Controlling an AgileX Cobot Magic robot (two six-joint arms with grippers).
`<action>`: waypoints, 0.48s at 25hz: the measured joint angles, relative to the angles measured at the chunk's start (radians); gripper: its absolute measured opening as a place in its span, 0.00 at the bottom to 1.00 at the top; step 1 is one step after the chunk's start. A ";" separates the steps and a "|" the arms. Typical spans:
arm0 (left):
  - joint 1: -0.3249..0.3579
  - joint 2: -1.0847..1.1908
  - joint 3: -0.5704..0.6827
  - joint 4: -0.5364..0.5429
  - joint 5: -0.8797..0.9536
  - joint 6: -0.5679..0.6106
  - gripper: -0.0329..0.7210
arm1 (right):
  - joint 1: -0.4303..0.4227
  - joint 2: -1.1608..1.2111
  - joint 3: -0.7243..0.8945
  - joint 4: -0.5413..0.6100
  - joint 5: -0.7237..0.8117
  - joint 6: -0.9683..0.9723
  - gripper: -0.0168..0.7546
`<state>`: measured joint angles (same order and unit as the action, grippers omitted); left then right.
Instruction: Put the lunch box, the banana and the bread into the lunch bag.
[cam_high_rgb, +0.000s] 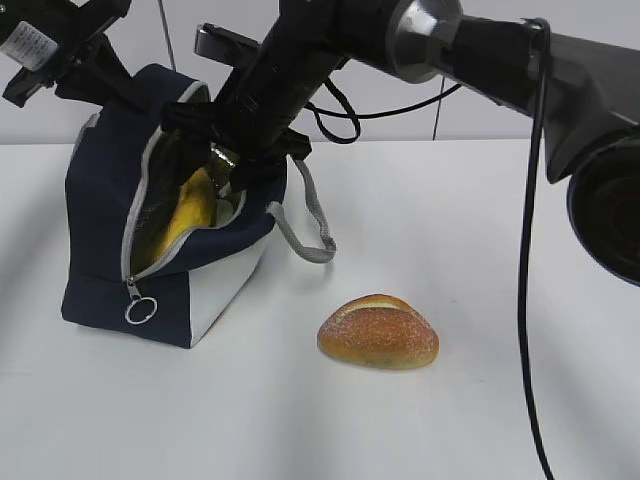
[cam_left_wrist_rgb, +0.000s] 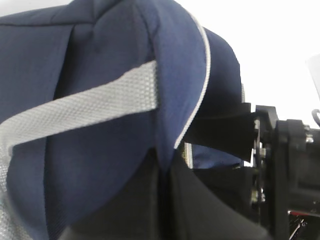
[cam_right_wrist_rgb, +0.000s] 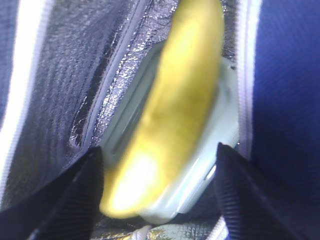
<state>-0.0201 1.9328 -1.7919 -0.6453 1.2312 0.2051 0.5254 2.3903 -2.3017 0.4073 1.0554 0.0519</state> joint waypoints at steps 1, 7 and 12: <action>0.000 0.000 0.000 0.000 0.000 0.000 0.04 | 0.000 0.000 0.000 0.002 0.000 -0.002 0.70; 0.000 0.000 0.000 0.000 0.000 0.000 0.04 | -0.006 0.002 -0.126 -0.065 0.151 -0.043 0.72; 0.000 0.000 0.000 0.001 0.000 0.000 0.04 | -0.010 -0.002 -0.291 -0.160 0.185 -0.052 0.72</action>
<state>-0.0201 1.9328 -1.7919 -0.6443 1.2312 0.2051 0.5156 2.3882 -2.5931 0.2473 1.2400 0.0000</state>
